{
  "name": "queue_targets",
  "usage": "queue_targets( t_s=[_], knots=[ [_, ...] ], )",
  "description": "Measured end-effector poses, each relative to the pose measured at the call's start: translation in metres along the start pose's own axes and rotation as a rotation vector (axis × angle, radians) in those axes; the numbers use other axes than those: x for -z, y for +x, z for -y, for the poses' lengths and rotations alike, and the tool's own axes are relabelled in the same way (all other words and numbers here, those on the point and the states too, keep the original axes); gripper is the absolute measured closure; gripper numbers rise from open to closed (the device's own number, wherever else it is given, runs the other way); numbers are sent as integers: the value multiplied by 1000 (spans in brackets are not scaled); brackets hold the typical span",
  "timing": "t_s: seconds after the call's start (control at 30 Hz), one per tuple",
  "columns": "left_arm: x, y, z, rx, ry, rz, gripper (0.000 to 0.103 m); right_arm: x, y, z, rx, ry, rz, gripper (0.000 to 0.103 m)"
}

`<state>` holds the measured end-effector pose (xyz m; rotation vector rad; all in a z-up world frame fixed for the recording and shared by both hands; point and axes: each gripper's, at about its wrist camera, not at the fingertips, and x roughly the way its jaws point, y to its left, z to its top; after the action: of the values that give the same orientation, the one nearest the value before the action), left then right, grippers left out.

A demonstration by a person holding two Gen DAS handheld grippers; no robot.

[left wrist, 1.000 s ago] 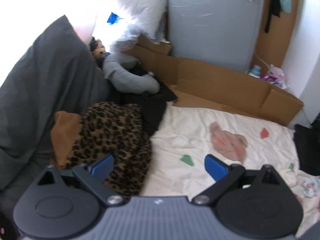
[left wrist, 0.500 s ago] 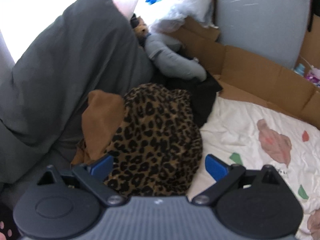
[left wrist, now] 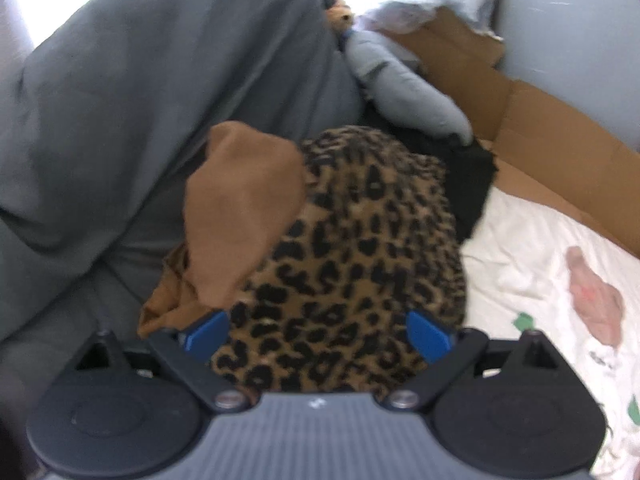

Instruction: Fold clothes

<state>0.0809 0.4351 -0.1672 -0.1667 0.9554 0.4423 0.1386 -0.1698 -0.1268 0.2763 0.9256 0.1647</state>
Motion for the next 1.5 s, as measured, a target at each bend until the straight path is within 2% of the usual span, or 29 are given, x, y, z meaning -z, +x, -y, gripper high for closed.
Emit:
queue_targets(
  t_s=[0.13, 0.2, 0.27, 0.37, 0.5, 0.57, 0.67, 0.73, 0.83, 0.9, 0.93, 0.97, 1.0, 1.27, 1.5],
  knots=[
    [-10, 18, -2, 41, 34, 10, 10, 8, 13, 0, -2, -6, -31, 7],
    [-14, 30, -1, 52, 58, -8, 21, 12, 19, 0, -1, -4, -46, 7],
    [-17, 41, 0, 66, 69, -26, 26, 16, 26, 1, -1, 0, -63, 7],
    [-21, 51, 0, 63, 91, -25, 27, 20, 31, 1, -2, 1, -75, 7],
    [-31, 55, -2, -16, 114, 10, 27, 23, 34, 3, 6, -3, -88, 7],
    [-38, 51, -5, 5, 104, 38, 27, 23, 33, 4, 10, -7, -91, 7],
    [-46, 54, -4, 30, 111, 31, 27, 25, 31, 8, 13, -5, -98, 7],
    [-48, 59, 1, 17, 127, 11, 36, 28, 32, 9, 17, -2, -105, 7],
    [-49, 65, 2, 48, 99, -19, 47, 30, 30, 10, 20, 8, -103, 7],
    [-50, 65, 2, 70, 73, -27, 70, 30, 27, 9, 17, 16, -96, 7],
    [-48, 65, 3, 81, 57, -33, 78, 30, 26, 9, 15, 18, -93, 7],
    [-47, 65, 3, 93, 42, -37, 94, 30, 25, 9, 14, 17, -92, 7],
    [-46, 62, 4, 109, 35, -36, 100, 29, 24, 8, 14, 16, -91, 7],
    [-34, 28, 39, 236, 46, -20, 101, 20, 8, 4, -5, -3, -69, 7],
    [-11, -9, 93, 344, 88, -14, 102, 19, -4, -3, -17, -22, -74, 7]
  ],
)
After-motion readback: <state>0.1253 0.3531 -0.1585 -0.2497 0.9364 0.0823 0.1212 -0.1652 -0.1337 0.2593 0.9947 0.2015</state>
